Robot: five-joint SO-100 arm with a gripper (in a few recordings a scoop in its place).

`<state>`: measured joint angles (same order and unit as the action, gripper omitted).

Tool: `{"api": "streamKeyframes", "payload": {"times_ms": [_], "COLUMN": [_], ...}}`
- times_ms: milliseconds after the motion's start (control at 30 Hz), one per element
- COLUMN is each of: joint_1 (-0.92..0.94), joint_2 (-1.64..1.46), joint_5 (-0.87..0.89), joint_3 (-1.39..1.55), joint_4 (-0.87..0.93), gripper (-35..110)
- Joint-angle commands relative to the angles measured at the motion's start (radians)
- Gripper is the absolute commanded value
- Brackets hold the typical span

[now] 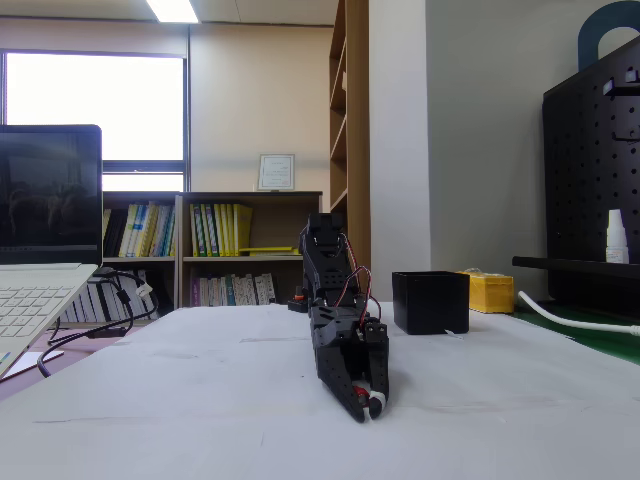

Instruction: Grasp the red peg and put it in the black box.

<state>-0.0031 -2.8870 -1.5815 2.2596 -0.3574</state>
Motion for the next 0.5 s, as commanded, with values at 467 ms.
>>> {"api": "streamKeyframes", "payload": {"times_ms": [467], "joint_1": [0.048], "joint_2": [0.196], "joint_5": [-0.028], "joint_3": [-0.449], "joint_4": [-0.327], "gripper": [40]}}
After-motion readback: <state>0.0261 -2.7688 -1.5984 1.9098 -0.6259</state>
